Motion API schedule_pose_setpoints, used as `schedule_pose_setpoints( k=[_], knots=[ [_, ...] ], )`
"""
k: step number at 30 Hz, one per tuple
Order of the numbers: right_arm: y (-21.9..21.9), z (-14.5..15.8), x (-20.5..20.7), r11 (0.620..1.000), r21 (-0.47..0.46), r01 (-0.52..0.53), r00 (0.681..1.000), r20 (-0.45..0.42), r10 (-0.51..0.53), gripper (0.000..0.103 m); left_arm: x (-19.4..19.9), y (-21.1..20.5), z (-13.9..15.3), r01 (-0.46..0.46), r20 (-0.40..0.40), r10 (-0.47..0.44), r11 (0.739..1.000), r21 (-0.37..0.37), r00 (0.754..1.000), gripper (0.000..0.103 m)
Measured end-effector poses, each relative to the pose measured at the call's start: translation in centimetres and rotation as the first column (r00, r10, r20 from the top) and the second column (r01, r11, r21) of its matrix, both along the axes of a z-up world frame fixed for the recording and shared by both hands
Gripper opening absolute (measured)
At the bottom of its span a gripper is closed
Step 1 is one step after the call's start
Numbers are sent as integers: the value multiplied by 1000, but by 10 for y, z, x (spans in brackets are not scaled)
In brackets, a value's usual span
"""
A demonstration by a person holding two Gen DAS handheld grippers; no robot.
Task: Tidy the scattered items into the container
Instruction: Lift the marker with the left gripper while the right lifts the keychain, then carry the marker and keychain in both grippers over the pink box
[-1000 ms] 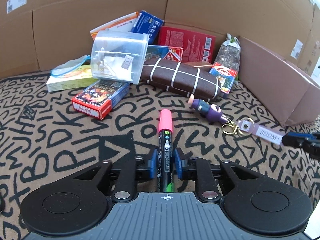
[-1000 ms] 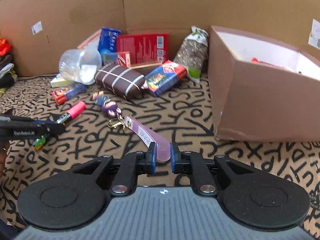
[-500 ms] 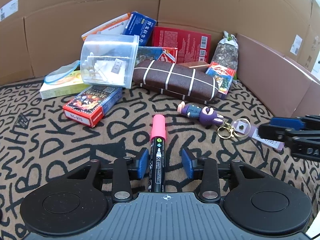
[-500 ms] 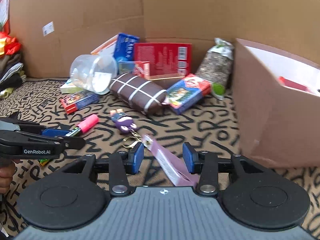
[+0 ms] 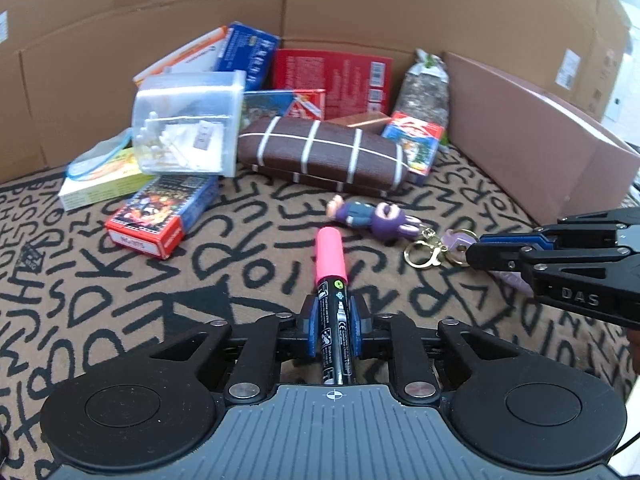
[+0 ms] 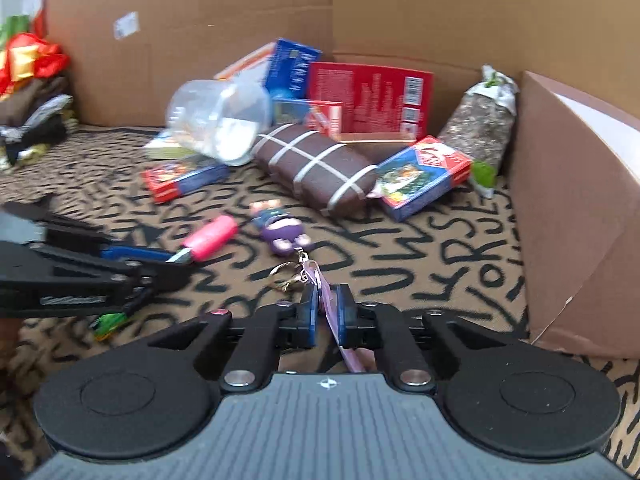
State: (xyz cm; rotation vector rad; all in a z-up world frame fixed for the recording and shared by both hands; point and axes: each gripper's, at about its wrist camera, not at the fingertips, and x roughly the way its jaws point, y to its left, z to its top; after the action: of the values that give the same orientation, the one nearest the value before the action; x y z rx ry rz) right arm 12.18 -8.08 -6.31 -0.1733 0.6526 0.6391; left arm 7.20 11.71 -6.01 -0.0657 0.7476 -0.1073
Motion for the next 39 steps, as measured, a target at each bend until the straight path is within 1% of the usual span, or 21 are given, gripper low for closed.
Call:
schedule_pose_setpoints(
  k=[1,3,4,9,10,14,16,17,18,19,20,23,24,25,26,29,30,31,32,36,39],
  knots=[
    [-1,1,-3,1000,6,-12,1000,3,12,10,-1,-1,0,9,-3,-9,1000,5,1000,12],
    [-1,2,-6,1000,2,-20,1000,7,20,10,-1,-3,-1,17,-5,-17,1000,25,1000,31],
    [-1,1,-6,1000,-2,-12,1000,12,12,10,-1,-4,-1,17,-6,-17,999,34,1000,34],
    [5,-7,5,1000,-16,19,1000,7,-19,21,1,-10,-3,35,6,-35,996,84,999,40],
    [7,-8,7,1000,-18,16,1000,3,-16,22,2,-10,-4,34,6,-35,996,80,999,41],
    [14,-13,12,1000,-29,4,1000,12,-4,36,6,-6,-5,33,7,-34,998,57,999,44],
    [16,-14,13,1000,-30,3,1000,19,-2,37,6,-7,-6,37,12,-38,997,61,999,44],
    [17,-14,13,1000,-30,2,1000,20,-1,37,6,-8,-6,41,12,-41,997,63,999,36],
    [17,-14,11,999,-31,-5,1000,19,5,33,6,-8,-6,44,11,-44,997,63,999,20],
    [17,-13,9,999,-32,-12,1000,18,12,29,5,-9,-5,53,7,-53,997,56,999,15],
    [17,-13,8,999,-33,-19,1000,16,19,20,5,-10,-5,55,5,-55,997,55,998,11],
    [16,-12,0,999,-28,-33,999,6,33,11,4,-15,-5,53,6,-54,995,87,999,11],
    [16,-12,0,999,-19,-38,999,-1,38,11,4,-16,-5,52,7,-53,994,92,999,12],
    [15,-12,-1,999,-10,-43,999,-7,43,11,4,-16,-5,51,7,-51,995,86,999,18],
    [15,-12,0,999,-2,-41,999,-12,41,11,4,-15,-6,49,7,-50,996,80,999,28],
    [14,-12,2,999,20,-31,999,-25,31,12,4,-18,-6,47,9,-48,995,90,999,29],
    [16,-12,2,999,19,-30,999,-23,31,12,4,-18,-6,45,9,-46,995,93,999,28],
    [16,-12,2,999,20,-28,999,-25,29,11,4,-19,-6,44,9,-45,994,96,999,23],
    [17,-12,2,999,23,-26,999,-27,27,11,4,-19,-5,39,4,-40,995,94,999,12],
    [4,-4,3,985,173,-22,992,-115,42,9,4,-18,-2,25,-14,-24,996,80,1000,11],
    [-4,6,-2,974,225,-17,996,-87,37,9,3,-17,3,32,-9,-32,998,55,999,11]
  ],
)
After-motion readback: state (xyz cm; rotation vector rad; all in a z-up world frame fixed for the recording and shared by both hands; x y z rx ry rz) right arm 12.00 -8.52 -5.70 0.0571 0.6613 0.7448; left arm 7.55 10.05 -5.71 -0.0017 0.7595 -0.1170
